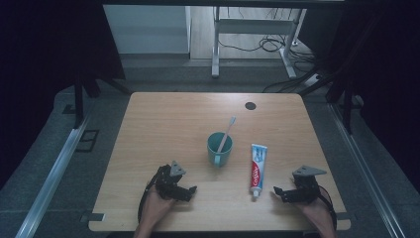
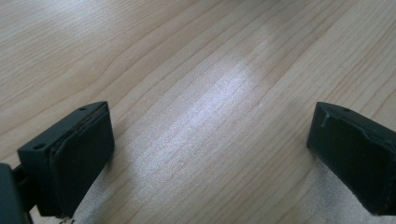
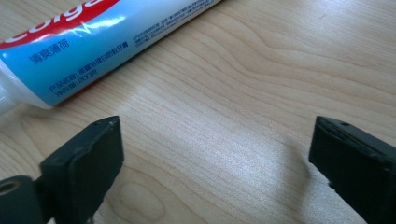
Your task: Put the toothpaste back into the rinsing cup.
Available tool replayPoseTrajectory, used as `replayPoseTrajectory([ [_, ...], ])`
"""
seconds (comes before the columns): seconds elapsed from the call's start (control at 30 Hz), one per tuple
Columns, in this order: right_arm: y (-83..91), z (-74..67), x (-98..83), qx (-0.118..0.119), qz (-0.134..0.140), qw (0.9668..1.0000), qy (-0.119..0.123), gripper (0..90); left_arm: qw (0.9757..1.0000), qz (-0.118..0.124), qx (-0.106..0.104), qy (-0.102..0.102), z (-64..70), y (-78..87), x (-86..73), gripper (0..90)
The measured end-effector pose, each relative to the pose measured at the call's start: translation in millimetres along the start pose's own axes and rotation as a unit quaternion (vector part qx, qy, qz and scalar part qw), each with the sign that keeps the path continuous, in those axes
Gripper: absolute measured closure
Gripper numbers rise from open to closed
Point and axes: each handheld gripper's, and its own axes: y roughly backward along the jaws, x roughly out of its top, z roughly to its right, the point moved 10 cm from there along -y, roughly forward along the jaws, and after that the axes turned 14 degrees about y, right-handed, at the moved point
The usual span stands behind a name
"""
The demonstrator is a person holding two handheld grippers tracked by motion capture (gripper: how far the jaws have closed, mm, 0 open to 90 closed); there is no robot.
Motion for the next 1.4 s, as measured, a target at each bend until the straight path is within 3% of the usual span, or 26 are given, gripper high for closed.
replayPoseTrajectory([
  [0.37,9.5,1.8,11.3,0.011,0.026,0.9995,-0.013,27.4,1.0,0.0,0.001,0.0,-0.2,-0.1,0.0,1.4],
  [0.53,14.2,0.7,17.3,0.035,0.041,0.9983,-0.022,40.3,1.0,0.0,0.001,0.0,-0.3,-0.1,0.0,1.4],
  [0.7,12.1,-2.2,19.7,0.041,0.03,0.9987,-0.009,51.1,1.0,0.0,0.002,0.001,-0.3,0.0,0.0,1.5],
  [0.87,13.6,-6.2,27.9,0.041,0.038,0.9984,0.008,69.8,1.0,0.001,0.002,0.002,-0.2,0.0,0.1,1.7],
  [1.03,15.1,-9.8,36.3,0.057,0.045,0.9973,0.01,86.2,1.0,0.001,0.004,0.003,-0.3,0.0,0.2,1.9],
  [1.4,10.8,-18.7,57.1,0.083,0.057,0.9948,0.014,89.4,1.0,0.001,0.004,0.004,-0.3,0.0,0.2,2.0],
])
